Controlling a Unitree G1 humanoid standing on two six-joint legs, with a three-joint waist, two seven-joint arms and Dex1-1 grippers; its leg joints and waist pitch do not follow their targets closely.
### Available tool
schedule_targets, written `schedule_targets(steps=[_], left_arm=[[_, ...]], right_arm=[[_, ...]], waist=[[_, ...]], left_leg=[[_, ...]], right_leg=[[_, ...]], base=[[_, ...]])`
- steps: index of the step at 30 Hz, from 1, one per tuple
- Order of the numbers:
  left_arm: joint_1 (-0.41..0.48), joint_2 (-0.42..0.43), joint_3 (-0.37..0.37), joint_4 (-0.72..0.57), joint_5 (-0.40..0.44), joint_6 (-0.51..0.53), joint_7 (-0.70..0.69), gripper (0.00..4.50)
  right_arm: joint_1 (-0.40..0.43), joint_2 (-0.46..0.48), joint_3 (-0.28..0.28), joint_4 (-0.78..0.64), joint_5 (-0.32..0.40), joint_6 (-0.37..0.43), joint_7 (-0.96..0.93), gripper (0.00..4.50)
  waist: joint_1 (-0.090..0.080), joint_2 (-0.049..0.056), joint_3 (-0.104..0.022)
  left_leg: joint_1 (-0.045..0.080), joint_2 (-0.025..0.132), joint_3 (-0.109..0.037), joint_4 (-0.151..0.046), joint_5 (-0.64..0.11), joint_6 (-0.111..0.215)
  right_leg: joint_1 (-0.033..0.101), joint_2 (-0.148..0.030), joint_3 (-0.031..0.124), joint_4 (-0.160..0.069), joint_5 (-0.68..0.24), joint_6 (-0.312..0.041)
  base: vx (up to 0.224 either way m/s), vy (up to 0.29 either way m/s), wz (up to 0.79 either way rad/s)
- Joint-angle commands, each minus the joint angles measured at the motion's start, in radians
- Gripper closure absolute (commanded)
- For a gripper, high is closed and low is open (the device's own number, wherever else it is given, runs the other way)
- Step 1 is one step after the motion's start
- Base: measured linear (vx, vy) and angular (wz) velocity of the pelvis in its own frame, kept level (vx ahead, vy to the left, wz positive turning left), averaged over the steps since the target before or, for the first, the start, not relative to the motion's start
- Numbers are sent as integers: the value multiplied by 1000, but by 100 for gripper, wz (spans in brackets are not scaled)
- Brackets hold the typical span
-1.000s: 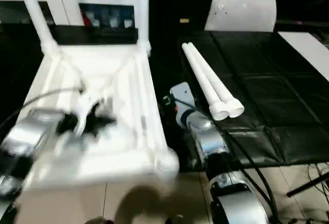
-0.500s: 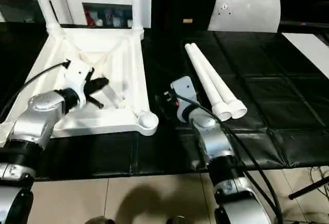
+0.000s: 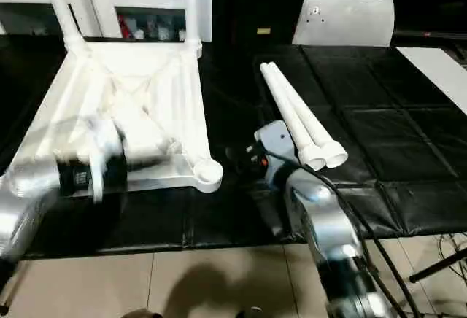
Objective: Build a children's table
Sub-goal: Rotate table base
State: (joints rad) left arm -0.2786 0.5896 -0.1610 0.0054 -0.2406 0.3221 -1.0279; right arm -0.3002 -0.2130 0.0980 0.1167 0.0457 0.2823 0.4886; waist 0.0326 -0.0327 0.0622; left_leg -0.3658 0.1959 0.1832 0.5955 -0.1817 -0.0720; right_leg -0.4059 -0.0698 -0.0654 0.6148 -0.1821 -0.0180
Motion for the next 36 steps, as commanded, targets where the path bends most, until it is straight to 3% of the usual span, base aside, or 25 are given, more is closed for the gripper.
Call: schedule_targets(steps=[1, 6, 7, 11, 16, 21, 22, 23, 24, 26, 27, 28, 30, 31, 33, 35, 36], left_arm=[[-2, 13, -53, 12, 74, -15, 4, 447], [-37, -4, -134, 68, 184, 4, 88, 447], [-55, -19, -147, 96, 209, 13, 124, 447], [-124, -110, -174, 230, 279, 0, 238, 447], [-179, -222, -167, 329, 289, -3, 342, 447], [-221, -376, -110, 422, 229, -87, 429, 447], [-218, -407, -85, 407, 194, -100, 436, 447], [-218, -407, -85, 407, 194, -100, 436, 447], [-194, -440, -43, 338, 134, -104, 432, 447], [-171, -450, -17, 290, 110, -96, 447, 447], [-138, -456, 19, 234, 86, -90, 470, 447], [-125, -459, 35, 213, 77, -85, 480, 416], [-76, -457, 86, 134, 61, -61, 525, 408], [-57, -453, 103, 103, 60, -54, 543, 390], [-23, -451, 141, 42, 60, -31, 591, 390], [9, -443, 168, -11, 72, -16, 627, 360], [35, -427, 166, -49, 113, -4, 649, 360]], right_arm=[[25, -12, -3, -54, 3, 31, 0, 0], [67, -22, 3, -126, 10, 89, -12, 0], [69, -22, 3, -132, 9, 95, -14, 0], [76, -20, 0, -147, 5, 108, -24, 0], [85, -23, -7, -179, 5, 133, -36, 0], [92, -13, -18, -200, 12, 148, -62, 0], [93, -9, -22, -207, 15, 150, -68, 0], [93, -9, -22, -207, 15, 150, -68, 0], [97, -8, -36, -229, 10, 140, -91, 0], [101, -6, -50, -242, 13, 128, -103, 0], [109, 11, -79, -269, 57, 153, -101, 0], [113, 17, -87, -280, 71, 162, -101, 0], [128, 34, -103, -304, 65, 166, -139, 0], [133, 43, -108, -310, 56, 165, -161, 0], [144, 67, -126, -319, 44, 159, -210, 0], [155, 91, -144, -328, 40, 173, -253, 0], [169, 97, -145, -347, 44, 200, -259, 0]], waist=[[-5, 19, -60], [-5, 19, -63], [-5, 23, -64], [-3, 19, -64], [-1, 13, -67], [1, 11, -69], [3, 16, -72], [2, 12, -72], [2, 10, -72], [2, 10, -72], [1, 9, -71], [-4, 8, -71], [-9, 1, -68], [-10, 8, -66], [-13, 7, -64], [-16, 8, -61], [-18, -4, -61]], left_leg=[[17, 34, -13, -80, -283, -23], [16, 32, -13, -79, -265, -22], [16, 31, -13, -78, -262, -23], [12, 30, -15, -76, -264, -26], [11, 28, -14, -71, -250, -8], [8, 27, -14, -67, -228, 9], [6, 29, -16, -68, -217, 10], [4, 29, -15, -67, -214, 13], [4, 30, -15, -67, -208, 20], [2, 32, -15, -66, -202, 23], [2, 31, -14, -66, -202, 27], [-2, 31, -14, -66, -210, 37], [0, 29, -12, -65, -222, 41], [1, 31, -13, -67, -226, 36], [2, 33, -13, -68, -233, 23], [5, 31, -13, -71, -267, 9], [7, 32, -13, -70, -273, 7]], right_leg=[[38, -55, 56, -80, -300, -142], [42, -53, 57, -79, -258, -139], [43, -53, 56, -78, -257, -137], [46, -58, 55, -84, -279, -137], [46, -58, 54, -89, -288, -131], [49, -59, 52, -91, -263, -141], [52, -61, 51, -88, -240, -148], [53, -61, 52, -88, -229, -153], [54, -62, 50, -86, -211, -164], [56, -63, 51, -82, -194, -174], [55, -61, 50, -82, -193, -175], [60, -63, 50, -82, -203, -174], [53, -58, 47, -89, -263, -151], [50, -59, 47, -92, -296, -140], [45, -55, 48, -91, -317, -127], [39, -50, 47, -98, -368, -102], [38, -47, 47, -98, -374, -93]], base=[[0, 0, 0], [0, 0, 0], [0, 0, 0], [0, 0, 0], [0, 0, 0], [0, 0, 0], [0, 0, 0], [0, 0, 0], [0, 0, 0], [0, 0, 0], [0, 0, 0], [0, 0, 0], [0, 0, 0], [0, 0, 0], [0, 0, 0], [0, 0, 0], [0, 0, 0]])
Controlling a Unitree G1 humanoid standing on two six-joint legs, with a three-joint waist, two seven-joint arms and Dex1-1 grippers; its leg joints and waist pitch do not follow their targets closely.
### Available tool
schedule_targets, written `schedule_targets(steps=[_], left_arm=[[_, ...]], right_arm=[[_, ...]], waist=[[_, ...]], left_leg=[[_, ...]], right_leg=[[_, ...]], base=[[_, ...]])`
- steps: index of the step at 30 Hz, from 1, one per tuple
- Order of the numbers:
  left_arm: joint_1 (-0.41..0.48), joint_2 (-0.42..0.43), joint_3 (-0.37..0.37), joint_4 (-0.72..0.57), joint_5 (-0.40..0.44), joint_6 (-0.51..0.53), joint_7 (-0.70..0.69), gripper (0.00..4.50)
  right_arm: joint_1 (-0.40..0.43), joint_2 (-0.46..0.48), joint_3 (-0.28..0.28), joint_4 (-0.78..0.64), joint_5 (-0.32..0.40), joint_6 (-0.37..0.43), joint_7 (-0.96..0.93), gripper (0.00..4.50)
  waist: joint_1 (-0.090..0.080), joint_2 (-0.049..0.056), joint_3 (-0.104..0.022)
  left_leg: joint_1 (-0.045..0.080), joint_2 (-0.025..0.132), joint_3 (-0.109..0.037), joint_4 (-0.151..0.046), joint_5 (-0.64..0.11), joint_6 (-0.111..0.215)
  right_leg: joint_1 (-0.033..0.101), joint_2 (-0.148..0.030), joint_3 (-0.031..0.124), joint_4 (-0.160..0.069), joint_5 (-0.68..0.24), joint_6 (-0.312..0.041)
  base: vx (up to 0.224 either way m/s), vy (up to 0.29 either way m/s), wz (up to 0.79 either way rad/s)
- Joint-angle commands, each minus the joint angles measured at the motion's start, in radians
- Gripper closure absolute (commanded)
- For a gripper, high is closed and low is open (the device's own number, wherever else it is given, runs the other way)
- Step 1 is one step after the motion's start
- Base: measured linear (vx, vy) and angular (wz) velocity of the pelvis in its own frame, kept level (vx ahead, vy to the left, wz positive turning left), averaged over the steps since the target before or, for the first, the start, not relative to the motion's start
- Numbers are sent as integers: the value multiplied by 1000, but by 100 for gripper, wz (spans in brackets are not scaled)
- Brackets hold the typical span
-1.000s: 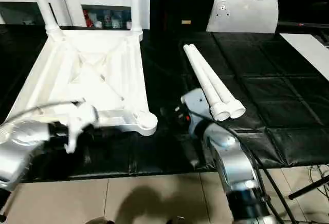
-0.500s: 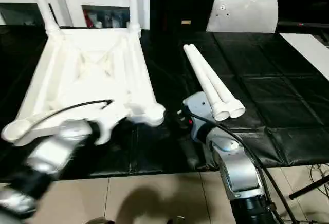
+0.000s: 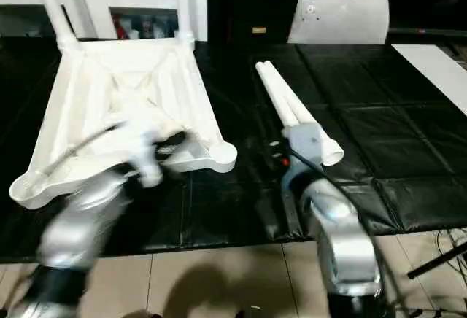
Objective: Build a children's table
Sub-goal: Rotate table base
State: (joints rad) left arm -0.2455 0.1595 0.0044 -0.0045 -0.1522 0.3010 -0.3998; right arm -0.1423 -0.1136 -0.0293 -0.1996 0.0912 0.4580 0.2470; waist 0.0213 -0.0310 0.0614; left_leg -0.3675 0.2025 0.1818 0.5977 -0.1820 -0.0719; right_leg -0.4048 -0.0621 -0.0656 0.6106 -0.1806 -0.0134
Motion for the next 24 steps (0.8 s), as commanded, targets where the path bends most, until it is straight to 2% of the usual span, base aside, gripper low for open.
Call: schedule_targets(steps=[1, 2, 4, 8, 9, 10, 11, 12, 13, 14, 15, 16, 17, 18, 19, 20, 21, 22, 23, 24], left_arm=[[43, 23, 0, -99, 90, 36, 69, 354], [43, 23, 0, -99, 90, 36, 69, 344], [88, 8, 35, -145, 131, 17, 156, 322], [118, 5, 43, -174, 133, 47, 193, 299], [118, 4, 37, -176, 144, 50, 206, 287], [117, 2, 33, -177, 145, 50, 211, 279], [113, -6, 24, -184, 150, 59, 220, 275], [111, -13, 19, -191, 155, 67, 226, 275], [109, -18, 17, -194, 155, 71, 228, 255], [109, -32, 16, -199, 151, 79, 234, 243], [109, -45, 22, -201, 143, 97, 246, 238], [110, -50, 25, -202, 139, 110, 254, 238], [111, -51, 27, -202, 140, 113, 261, 222], [117, -46, 26, -204, 143, 106, 259, 222], [124, -36, 22, -210, 146, 105, 257, 201], [127, -32, 21, -213, 149, 110, 256, 201], [129, -29, 20, -216, 143, 110, 249, 189], [130, -26, 20, -218, 139, 110, 243, 189], [133, -21, 18, -224, 136, 98, 231, 189], [136, -17, 18, -231, 135, 89, 220, 166]], right_arm=[[34, 3, -13, -61, 16, 71, -13, 0], [34, 3, -13, -61, 16, 71, -13, 0], [71, -3, 8, -93, 19, 60, 1, 0], [95, 0, 22, -113, 14, 56, -14, 0], [97, 4, 21, -116, 13, 56, -20, 0], [98, 6, 20, -116, 12, 58, -23, 0], [98, 3, 21, -115, -6, 53, -35, 0], [99, -1, 22, -115, -19, 51, -44, 0], [99, -2, 22, -117, -20, 51, -43, 0], [101, -3, 19, -122, -17, 48, -43, 0], [101, -1, 12, -130, -2, 52, -41, 0], [101, 1, 9, -135, 8, 56, -41, 0], [99, 3, 1, -139, 16, 65, -45, 0], [94, 11, -13, -141, 23, 71, -56, 0], [89, 24, -33, -148, 39, 117, -75, 0], [86, 29, -41, -154, 54, 161, -77, 0], [86, 31, -44, -157, 68, 182, -72, 0], [86, 32, -45, -159, 76, 192, -68, 0], [88, 26, -37, -159, 68, 181, -59, 0], [91, 21, -27, -159, 56, 167, -54, 0]], waist=[[-4, 0, -58], [-3, 2, -58], [-5, -8, -58], [-3, -6, -55], [-6, -3, -55], [-15, 5, -54], [-9, -12, -47], [-22, 31, -57], [-49, 46, -52], [-63, 45, -49], [-74, 41, -49], [-64, 28, -39], [-52, 6, -38], [-23, -44, -47], [11, -53, -50], [16, -65, -51], [31, -56, -58], [33, -50, -62], [33, -25, -74], [20, -5, -73]], left_leg=[[10, 26, -13, -74, -280, 5], [10, 29, -14, -76, -284, 3], [9, 27, -12, -74, -288, 1], [9, 25, -14, -74, -297, -1], [14, 27, -19, -76, -317, -17], [29, 40, -32, -84, -358, -34], [-34, 23, -72, -107, -375, -2], [-2, 76, -136, -137, -496, 14], [7, 124, -211, -165, -510, 57], [9, 134, -238, -177, -507, 96], [51, 189, -200, -169, -449, 145], [29, 184, -166, -167, -445, 165], [19, 129, -111, -139, -446, 174], [-3, -62, -4, 75, -328, 129], [-33, -59, -17, 104, -157, 97], [-56, -56, -23, 102, -101, 73], [-64, -46, -44, 51, -90, 62], [-57, -44, -49, 32, -92, 73], [-29, -12, -66, -5, -66, 101], [-15, 28, -92, -24, -61, 123]], right_leg=[[34, -55, 49, -95, -394, -80], [36, -55, 49, -94, -389, -73], [34, -54, 49, -98, -401, -52], [27, -55, 49, -104, -439, -29], [23, -41, 41, -107, -439, -15], [18, -14, 20, -111, -410, -14], [63, -38, -15, -77, -366, -39], [58, -25, -35, -62, -305, -76], [52, -17, -44, 0, -177, -159], [46, -10, -45, 27, -175, -187], [18, -28, -14, 36, -178, -202], [24, -40, -3, 44, -154, -208], [27, -61, 36, 0, -172, -229], [26, -84, 41, -133, -484, -183], [53, -126, 88, -148, -775, 15], [54, -121, 88, -131, -818, 132], [74, -112, 105, -114, -723, 261], [77, -98, 98, -111, -620, 274], [72, -79, 67, -101, -377, 230], [59, -60, 42, -85, -216, 165]], base=[[0, 0, 0], [0, 0, 0], [0, 0, 0], [0, 0, 0], [0, 0, 0], [0, 0, 0], [7, -40, 36], [7, -40, 36], [30, -79, 59], [26, -139, 53], [26, -139, 53], [55, -201, 38], [29, -208, 8], [29, -208, 8], [-8, -175, -10], [1, -149, -9], [1, -149, -9], [7, -122, 1], [1, -93, 3], [1, -93, 3]])
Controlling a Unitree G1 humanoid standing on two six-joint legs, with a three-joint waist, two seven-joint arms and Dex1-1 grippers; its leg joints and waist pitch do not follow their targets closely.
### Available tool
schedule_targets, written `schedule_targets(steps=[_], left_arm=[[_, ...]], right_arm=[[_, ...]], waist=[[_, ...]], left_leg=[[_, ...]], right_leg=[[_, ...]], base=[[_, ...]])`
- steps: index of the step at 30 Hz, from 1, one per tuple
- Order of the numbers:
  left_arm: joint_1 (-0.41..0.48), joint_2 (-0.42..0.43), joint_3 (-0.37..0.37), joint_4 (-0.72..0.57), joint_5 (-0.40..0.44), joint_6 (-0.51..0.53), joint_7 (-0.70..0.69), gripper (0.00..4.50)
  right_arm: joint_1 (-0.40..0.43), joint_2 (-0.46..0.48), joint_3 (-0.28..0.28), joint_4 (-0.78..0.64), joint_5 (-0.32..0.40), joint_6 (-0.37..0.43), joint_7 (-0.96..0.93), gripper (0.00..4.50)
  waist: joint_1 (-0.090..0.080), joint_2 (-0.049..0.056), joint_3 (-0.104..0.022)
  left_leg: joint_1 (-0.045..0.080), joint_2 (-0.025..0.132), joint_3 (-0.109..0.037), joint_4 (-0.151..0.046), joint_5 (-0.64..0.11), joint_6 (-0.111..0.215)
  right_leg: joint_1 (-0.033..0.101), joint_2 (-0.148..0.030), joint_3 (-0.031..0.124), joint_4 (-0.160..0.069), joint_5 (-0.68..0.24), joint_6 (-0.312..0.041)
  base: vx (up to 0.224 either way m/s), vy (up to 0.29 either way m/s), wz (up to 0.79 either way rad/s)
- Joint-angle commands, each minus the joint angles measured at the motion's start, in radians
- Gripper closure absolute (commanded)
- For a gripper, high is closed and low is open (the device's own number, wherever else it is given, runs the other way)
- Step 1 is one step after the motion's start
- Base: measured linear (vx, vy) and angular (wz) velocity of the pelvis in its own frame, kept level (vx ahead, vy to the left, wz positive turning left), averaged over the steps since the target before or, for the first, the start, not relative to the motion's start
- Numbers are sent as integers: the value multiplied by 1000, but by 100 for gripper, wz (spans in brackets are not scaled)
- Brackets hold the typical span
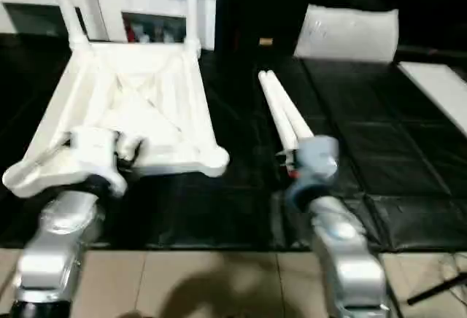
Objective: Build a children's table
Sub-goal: Rotate table base
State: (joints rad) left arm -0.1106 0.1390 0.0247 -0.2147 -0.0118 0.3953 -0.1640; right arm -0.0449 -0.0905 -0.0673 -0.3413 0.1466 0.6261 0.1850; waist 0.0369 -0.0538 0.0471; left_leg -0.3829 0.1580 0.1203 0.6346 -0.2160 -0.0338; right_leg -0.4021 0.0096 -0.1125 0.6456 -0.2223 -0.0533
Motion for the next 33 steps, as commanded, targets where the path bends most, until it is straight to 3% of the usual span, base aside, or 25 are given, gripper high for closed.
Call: schedule_targets(steps=[1, 3, 5, 6, 8, 9, 10, 11, 12, 13, 14, 15, 17, 19, 20, 21, 22, 23, 24, 25, 26, 27, 28, 30, 33], left_arm=[[2, 1, 2, -28, -13, 1, -21, 160], [-2, -4, 16, -41, -33, 6, -24, 145], [-3, -3, 18, -47, -37, 9, -26, 123], [-3, 1, 15, -49, -42, 14, -27, 116], [-3, 4, 13, -51, -46, 16, -28, 109], [-3, 5, 13, -51, -50, 18, -31, 95], [-2, 5, 13, -51, -54, 20, -34, 83], [-2, 5, 12, -53, -56, 20, -37, 83], [-1, 5, 11, -54, -56, 20, -38, 76], [1, 2, 9, -56, -58, 19, -40, 72], [2, 2, 8, -57, -58, 20, -40, 72], [3, 1, 6, -58, -58, 20, -41, 45], [4, 1, 5, -60, -60, 21, -41, 38], [6, 3, 3, -62, -64, 22, -42, 26], [6, 3, 3, -62, -64, 22, -42, 26], [9, 1, 2, -65, -68, 19, -39, 4], [12, 0, 1, -66, -70, 14, -42, 4], [15, 4, -4, -69, -69, 22, -48, 4], [16, 9, -8, -72, -68, 30, -53, 4], [17, 13, -11, -73, -67, 29, -57, 4], [21, 24, -20, -78, -69, 21, -76, 4], [24, 32, -26, -80, -71, 15, -90, 4], [29, 36, -27, -90, -93, 10, -114, 4], [30, 54, -38, -114, -142, 47, -173, 4], [24, 107, -80, -129, -140, 88, -240, 4]], right_arm=[[-4, -5, 18, -17, -8, -8, 7, 0], [-1, -15, 34, -17, -9, -14, 14, 0], [0, -21, 43, -18, -11, -19, 17, 0], [-1, -20, 46, -23, -10, -13, 18, 0], [-2, -21, 52, -26, -9, -8, 21, 0], [-2, -21, 56, -25, -10, -8, 21, 0], [-2, -22, 60, -23, -11, -10, 19, 0], [-4, -21, 64, -21, -12, -13, 17, 0], [-5, -21, 67, -20, -12, -14, 17, 0], [-7, -26, 75, -16, -15, -18, 19, 0], [-8, -28, 77, -15, -16, -19, 20, 0], [-8, -30, 79, -15, -17, -20, 20, 0], [-9, -31, 79, -15, -16, -20, 21, 0], [-16, -31, 78, -12, -14, -17, 21, 0], [-16, -31, 78, -12, -14, -17, 21, 0], [-27, -34, 79, -7, -11, -14, 22, 0], [-32, -38, 81, -4, -12, -13, 19, 0], [-41, -42, 82, 1, -16, -1, 12, 0], [-49, -46, 84, 6, -21, 13, 6, 0], [-54, -48, 85, 10, -27, 21, 1, 0], [-67, -52, 87, 21, -42, 40, -11, 0], [-74, -54, 89, 27, -52, 51, -18, 0], [-91, -55, 90, 36, -52, 85, -20, 0], [-141, -49, 82, 69, -57, 156, -46, 0], [-209, -50, 71, 130, -59, 198, -65, 0]], waist=[[-4, 13, -56], [5, 7, -42], [5, 10, -29], [-12, 17, -15], [-25, 26, -5], [-28, 50, 3], [-30, 46, 1], [-17, 40, 6], [-26, 9, 1], [-4, -16, -10], [31, 5, -22], [37, -16, -29], [40, -6, -33], [9, 47, -30], [-11, 66, -38], [-63, 62, -82], [-68, 57, -87], [-75, 48, -79], [-65, 38, -76], [-68, 17, -79], [-66, -19, -84], [-45, -24, -70], [-48, -46, -85], [-49, -35, -88], [-59, -5, -60]], left_leg=[[5, 90, -34, -68, -62, 92], [19, 43, 6, -61, -143, 56], [30, 43, 12, -71, -193, 36], [88, 71, 0, -88, -386, 9], [139, 98, -15, -95, -545, 9], [111, 198, -65, -202, -785, -1], [102, 203, -66, -254, -887, 6], [117, 193, -50, -250, -919, 13], [169, 110, -4, -169, -856, 7], [38, 13, 22, -22, -435, 31], [24, 18, 13, 39, -247, 58], [-23, 16, -9, 83, -131, 76], [-52, 14, -11, 47, -7, 75], [11, 57, -17, -86, 22, 86], [45, 85, -56, -110, -29, 116], [222, 173, -168, -118, -31, 287], [220, 180, -189, -84, 205, 448], [184, 161, -144, -73, 404, 495], [140, 119, -81, -58, 658, 478], [115, 88, -48, -38, 700, 446], [74, 30, -13, -12, 631, 372], [15, -32, -4, -9, 355, 236], [0, -23, -13, -14, 306, 195], [15, -9, -9, -50, 203, 83], [27, 34, -1, -86, -61, -4]], right_leg=[[65, -147, 86, -121, -148, 152], [71, -142, 79, -161, -344, 133], [75, -138, 68, -182, -509, 151], [68, -133, 28, -208, -681, 146], [57, -124, -11, -223, -721, 129], [121, -111, -13, -52, -515, 75], [118, -98, 12, 60, -253, 29], [100, -104, 30, 71, -239, 14], [62, -138, 89, -50, -423, -21], [168, -230, 160, -172, -782, 16], [189, -287, 210, -204, -860, 3], [210, -268, 230, -190, -825, -35], [222, -207, 159, -166, -553, -119], [194, -100, 43, -145, -361, -94], [175, -70, 25, -101, -309, -63], [38, -70, 23, 33, -217, -14], [-17, -86, 43, 85, -150, 64], [-45, -101, 59, 93, -47, 109], [-53, -105, 76, 59, 113, 130], [-42, -118, 101, 7, 228, 113], [-8, -140, 130, -61, 365, 100], [41, -182, 179, -66, 421, 92], [65, -185, 183, -66, 507, 53], [81, -139, 143, -53, 550, -52], [59, -122, 124, -83, 1, -129]], base=[[-2, -60, 0], [0, 0, 0], [0, 0, 0], [0, 0, 0], [0, 0, 0], [0, 0, 0], [0, 0, 0], [77, -23, 8], [77, -23, 8], [148, -73, -12], [117, -47, -12], [117, -47, -12], [117, 13, 6], [157, 47, 3], [252, 62, 3], [252, 62, 3], [200, 19, 12], [138, 10, 9], [138, 10, 9], [0, 0, 0], [-66, -18, 4], [-66, -18, 4], [-6, -76, 0], [-1, -82, -5], [-67, -49, -8]])
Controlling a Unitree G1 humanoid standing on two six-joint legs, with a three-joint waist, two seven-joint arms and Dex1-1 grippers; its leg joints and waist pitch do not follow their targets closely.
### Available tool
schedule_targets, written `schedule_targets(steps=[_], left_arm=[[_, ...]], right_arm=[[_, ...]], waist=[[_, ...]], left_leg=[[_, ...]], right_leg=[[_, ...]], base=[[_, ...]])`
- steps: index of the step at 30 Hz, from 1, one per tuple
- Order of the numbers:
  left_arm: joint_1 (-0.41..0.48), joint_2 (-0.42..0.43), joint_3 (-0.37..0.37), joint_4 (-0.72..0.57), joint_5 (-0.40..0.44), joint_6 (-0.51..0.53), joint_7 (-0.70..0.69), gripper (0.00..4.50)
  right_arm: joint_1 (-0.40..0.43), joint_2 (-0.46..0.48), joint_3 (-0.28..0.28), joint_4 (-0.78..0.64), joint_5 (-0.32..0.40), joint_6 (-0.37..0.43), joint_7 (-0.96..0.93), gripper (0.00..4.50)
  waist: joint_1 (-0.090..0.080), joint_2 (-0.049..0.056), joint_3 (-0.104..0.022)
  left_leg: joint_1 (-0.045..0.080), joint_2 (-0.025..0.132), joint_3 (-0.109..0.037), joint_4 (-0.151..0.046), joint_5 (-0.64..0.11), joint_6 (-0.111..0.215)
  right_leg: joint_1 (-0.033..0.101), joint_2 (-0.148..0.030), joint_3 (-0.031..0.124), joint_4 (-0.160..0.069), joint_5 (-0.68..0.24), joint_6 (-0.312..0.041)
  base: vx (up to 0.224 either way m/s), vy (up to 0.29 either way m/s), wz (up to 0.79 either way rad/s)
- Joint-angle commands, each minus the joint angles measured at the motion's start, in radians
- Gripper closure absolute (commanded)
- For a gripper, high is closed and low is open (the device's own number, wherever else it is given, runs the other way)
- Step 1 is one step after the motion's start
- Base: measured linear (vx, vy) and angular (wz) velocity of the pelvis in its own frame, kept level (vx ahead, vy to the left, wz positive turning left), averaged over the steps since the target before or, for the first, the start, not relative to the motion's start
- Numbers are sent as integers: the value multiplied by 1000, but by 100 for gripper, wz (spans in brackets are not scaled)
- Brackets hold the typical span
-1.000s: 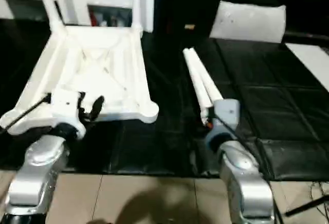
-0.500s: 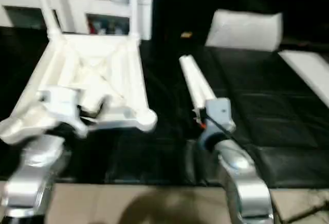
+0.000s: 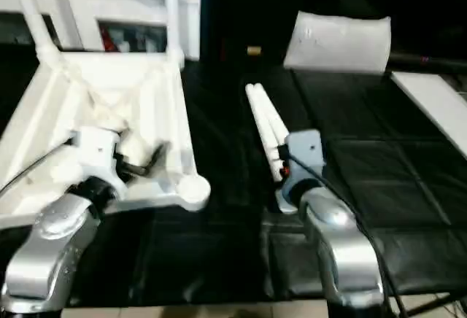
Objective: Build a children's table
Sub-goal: Rotate table base, then pick table leg
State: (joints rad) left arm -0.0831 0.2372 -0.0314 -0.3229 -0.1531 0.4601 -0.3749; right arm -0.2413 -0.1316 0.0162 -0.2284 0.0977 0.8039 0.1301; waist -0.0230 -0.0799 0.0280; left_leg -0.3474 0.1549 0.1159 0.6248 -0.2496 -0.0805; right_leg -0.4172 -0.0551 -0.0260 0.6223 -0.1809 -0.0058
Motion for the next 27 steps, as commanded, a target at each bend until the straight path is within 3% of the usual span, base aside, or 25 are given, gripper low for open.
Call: schedule_targets(steps=[1, 2, 3, 6, 7, 9, 16, 19, 23, 24, 27], left_arm=[[-9, 23, -33, -21, 6, 32, -42, 4], [-13, 34, -39, -21, 5, 39, -55, 4], [-21, 45, -42, -23, -1, 51, -69, 4], [-46, 89, -49, -31, -40, 89, -137, 4], [-50, 97, -50, -33, -45, 95, -148, 4], [-61, 140, -52, -52, -77, 126, -194, 4], [-70, 178, -33, -74, -108, 163, -228, 4], [-69, 187, -35, -79, -113, 171, -240, 4], [-59, 229, -58, -122, -160, 211, -292, 4], [-57, 232, -62, -131, -165, 217, -298, 4], [-55, 234, -66, -143, -167, 226, -298, 4]], right_arm=[[-32, -12, -14, 36, -3, 30, -7, 0], [-50, -15, -16, 56, -2, 37, -7, 0], [-73, -20, -15, 85, -5, 38, -5, 0], [-151, -37, -5, 191, -14, 48, 17, 0], [-166, -40, -4, 216, -18, 45, 20, 0], [-235, -55, 8, 330, -30, 23, 35, 0], [-357, -63, -3, 574, -26, -42, 70, 0], [-376, -64, -4, 615, -28, -54, 72, 0], [-445, -50, -18, 784, -20, -91, 86, 0], [-457, -45, -22, 817, -24, -101, 75, 0], [-480, -34, -44, 871, -17, -113, 52, 0]], waist=[[-2, 23, -26], [-2, 23, -26], [-9, 25, -20], [-9, 28, -20], [-7, 37, -21], [-9, 35, -21], [-7, 34, -26], [-2, 34, -29], [0, 36, -36], [0, 34, -38], [4, 33, -43]], left_leg=[[2, 45, 9, -84, -219, -2], [2, 45, 9, -84, -219, -2], [6, 40, 7, -84, -310, -28], [11, 35, 6, -79, -333, -35], [10, 35, 5, -81, -324, -35], [-3, 39, 3, -85, -308, -34], [-11, 40, 11, -79, -256, -30], [-11, 41, 16, -78, -226, -26], [-15, 47, 20, -78, -188, -26], [-21, 47, 20, -77, -158, -24], [-22, 44, 28, -71, -84, -14]], right_leg=[[55, -52, 36, -84, -323, -137], [55, -52, 36, -84, -323, -137], [43, -48, 31, -97, -486, -90], [33, -50, 26, -113, -568, -48], [36, -52, 27, -112, -555, -50], [43, -54, 17, -108, -522, -63], [43, -55, 14, -103, -486, -90], [43, -55, 16, -98, -448, -103], [46, -56, 19, -77, -333, -155], [52, -55, 20, -71, -286, -171], [58, -54, 22, -61, -184, -203]], base=[[-94, -12, -1], [-94, -16, 1], [-94, -16, 1], [-81, -7, 2], [-63, -8, 3], [-73, -6, -2], [-9, -1, 0], [0, 0, 0], [0, 0, 0], [0, 0, 0], [53, -7, 2]])
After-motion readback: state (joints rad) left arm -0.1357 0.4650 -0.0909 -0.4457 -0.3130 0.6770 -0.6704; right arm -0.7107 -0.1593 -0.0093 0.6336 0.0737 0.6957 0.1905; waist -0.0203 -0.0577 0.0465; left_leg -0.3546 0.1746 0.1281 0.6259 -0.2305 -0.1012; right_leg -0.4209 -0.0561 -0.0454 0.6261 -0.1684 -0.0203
